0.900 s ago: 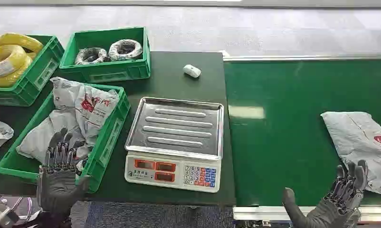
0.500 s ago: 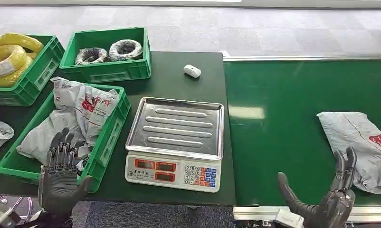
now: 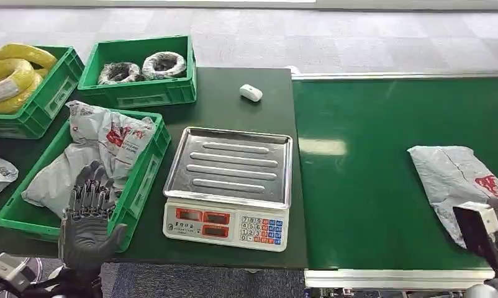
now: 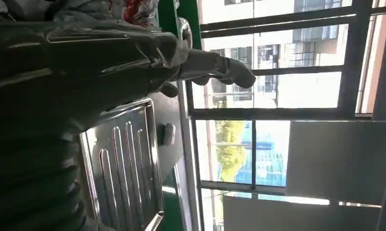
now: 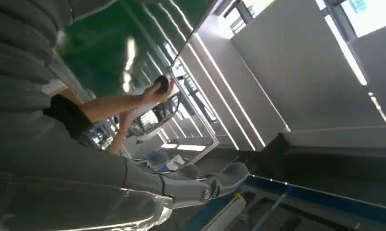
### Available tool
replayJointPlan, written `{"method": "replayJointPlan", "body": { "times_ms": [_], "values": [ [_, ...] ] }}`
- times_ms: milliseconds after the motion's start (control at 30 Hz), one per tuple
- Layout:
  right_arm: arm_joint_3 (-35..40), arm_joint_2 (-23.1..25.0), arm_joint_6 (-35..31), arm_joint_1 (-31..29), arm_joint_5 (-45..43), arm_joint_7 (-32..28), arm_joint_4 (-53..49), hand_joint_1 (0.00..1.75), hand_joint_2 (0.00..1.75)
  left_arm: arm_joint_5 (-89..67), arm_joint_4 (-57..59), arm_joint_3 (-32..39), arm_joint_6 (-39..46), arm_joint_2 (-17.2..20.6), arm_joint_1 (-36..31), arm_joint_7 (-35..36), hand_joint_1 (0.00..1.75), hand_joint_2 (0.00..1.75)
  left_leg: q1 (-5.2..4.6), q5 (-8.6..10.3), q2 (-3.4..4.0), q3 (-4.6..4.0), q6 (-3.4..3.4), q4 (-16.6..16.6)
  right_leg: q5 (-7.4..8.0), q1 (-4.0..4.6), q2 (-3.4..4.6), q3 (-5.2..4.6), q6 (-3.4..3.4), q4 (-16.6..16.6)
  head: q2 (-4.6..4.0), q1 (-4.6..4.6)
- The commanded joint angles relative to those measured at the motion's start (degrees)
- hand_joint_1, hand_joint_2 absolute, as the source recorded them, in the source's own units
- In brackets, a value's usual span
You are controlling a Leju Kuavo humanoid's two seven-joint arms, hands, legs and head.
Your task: Moved the parcel from conveyor to table for the left to box.
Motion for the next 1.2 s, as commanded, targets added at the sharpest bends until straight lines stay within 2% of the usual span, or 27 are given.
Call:
{"method": "replayJointPlan", "body": {
  "times_ms": [33,67,100,167,233,367,533,700,767,867,900,933,967,1000,1033,1100,1200],
  "values": [
    [-1.9,-20.0,7.4,-21.3,7.6,-4.5,47.5,0.00,1.75,0.9,5.2,0.6,0.2,0.1,-3.6,0.0,0.00,1.75,0.01,0.00,0.19,0.14,0.06,0.0,0.10,0.02,0.17,0.14,0.02,-0.1,0.00,0.00],
    [0.4,-22.7,6.1,-24.2,12.3,-3.3,54.0,0.00,1.75,0.9,5.6,1.1,-0.4,0.1,-4.1,0.0,0.00,1.75,-0.01,0.03,0.23,0.17,0.10,-0.1,0.17,0.01,0.19,0.18,0.04,-0.2,0.00,0.00],
    [2.3,-24.8,6.3,-27.3,14.5,-4.6,59.5,0.00,1.75,0.8,6.2,1.5,-1.0,0.0,-4.6,0.0,0.00,1.75,0.03,0.01,0.14,0.10,0.06,0.0,0.09,0.04,0.11,0.17,0.02,-0.1,0.00,0.04],
    [3.9,-26.6,6.0,-29.4,16.1,-5.2,62.6,0.00,1.75,0.5,6.7,1.7,-1.1,0.1,-4.9,0.0,0.00,1.75,-0.03,0.04,0.25,0.16,0.11,0.0,0.19,-0.02,0.20,0.17,0.06,-0.1,0.00,0.02],
    [6.4,-29.1,8.5,-31.7,16.7,-8.2,66.0,0.00,1.75,0.1,7.3,1.7,-1.0,-0.1,-5.1,0.0,0.00,1.75,-0.05,0.10,-0.11,0.02,0.15,0.0,0.11,-0.09,-0.13,0.12,0.06,0.0,0.00,0.02],
    [6.3,-29.6,8.1,-31.2,16.6,-8.4,66.3,0.00,1.75,0.0,6.9,1.5,-0.9,-0.3,-4.7,0.0,0.00,1.75,-0.12,0.17,-0.57,0.04,0.20,-0.1,0.10,-0.11,-0.56,0.23,0.04,-0.1,0.00,-0.02],
    [6.9,-29.5,8.6,-30.7,16.8,-8.5,66.5,0.00,1.75,-0.3,6.8,1.5,-0.8,-0.3,-4.5,0.0,0.00,1.75,-0.11,0.15,-0.51,-0.10,0.21,0.0,0.09,-0.09,-0.51,0.10,0.08,-0.1,0.00,0.00],
    [6.9,-27.5,12.4,-26.5,10.5,-15.6,70.0,0.00,1.75,-0.8,5.0,1.2,-0.1,0.3,-3.3,0.0,0.00,1.75,-0.02,0.15,-0.53,-0.02,0.20,-0.1,0.11,0.00,-0.54,0.22,0.06,-0.2,0.00,0.02],
    [8.1,-26.6,18.2,-23.2,6.2,-19.4,68.9,0.00,1.75,-1.0,4.7,1.1,-0.5,0.9,-2.9,0.0,0.00,1.75,-0.02,0.17,-0.51,0.04,0.20,-0.2,0.13,0.01,-0.53,0.27,0.04,-0.3,0.00,0.00],
    [13.1,-28.2,39.3,-14.4,-4.9,-27.0,60.3,0.00,1.75,-1.3,5.5,0.7,-1.1,2.5,-3.3,0.0,0.00,1.75,0.01,0.16,-0.61,0.02,0.17,-0.1,0.08,0.04,-0.63,0.30,0.02,-0.3,0.00,-0.02],
    [16.2,-30.6,47.3,-6.8,-10.6,-29.1,50.2,0.00,1.75,-1.2,5.7,0.6,-1.1,3.3,-3.2,0.0,0.00,1.75,-0.02,0.16,-0.66,-0.10,0.18,-0.1,0.05,0.01,-0.65,0.16,0.05,-0.2,0.00,0.00],
    [18.2,-32.5,52.4,-2.1,-16.2,-27.2,41.7,0.00,1.75,-1.1,5.3,0.9,-0.9,3.3,-2.7,0.0,0.00,1.75,-0.01,0.18,-0.67,0.10,0.16,-0.3,0.07,0.03,-0.71,0.38,-0.02,-0.4,0.00,-0.02],
    [19.0,-33.1,53.3,-1.2,-17.7,-26.4,39.7,0.00,1.75,-1.1,5.1,0.8,-0.9,3.4,-2.6,0.0,0.00,1.75,-0.06,0.16,-0.75,0.00,0.17,-0.2,0.01,-0.02,-0.79,0.29,0.01,-0.2,0.00,0.02],
    [23.6,-34.3,55.4,-1.4,-21.5,-23.5,35.2,0.00,1.75,-1.5,4.2,0.6,-0.2,3.3,-1.5,0.0,0.00,1.75,-0.12,0.14,-0.83,-0.18,0.18,-0.1,-0.08,-0.10,-0.85,0.08,0.06,0.0,0.00,-0.02],
    [23.6,-34.3,55.4,-1.4,-21.5,-23.5,35.2,0.00,1.75,-1.5,4.2,0.6,-0.2,3.3,-1.5,0.0,0.00,1.75,-0.18,0.11,-0.65,-0.22,0.20,0.0,-0.04,-0.16,-0.66,-0.05,0.11,0.0,0.00,-0.04],
    [32.5,-34.7,55.1,-8.2,-22.6,-22.9,38.6,0.00,1.75,-1.7,2.7,0.3,1.1,3.2,-0.2,0.0,0.00,1.75,-0.17,0.08,-0.57,-0.30,0.20,0.0,-0.05,-0.19,-0.60,-0.08,0.13,0.0,0.00,-0.09],
    [38.7,-35.9,53.7,-10.1,-26.1,-24.0,38.1,0.00,1.75,-1.5,1.8,0.4,1.9,3.3,0.6,0.0,0.00,1.75,-0.07,-0.03,0.00,-0.20,0.20,-0.1,0.04,-0.04,-0.04,-0.01,0.12,-0.1,0.00,-0.04]
  ]
}}
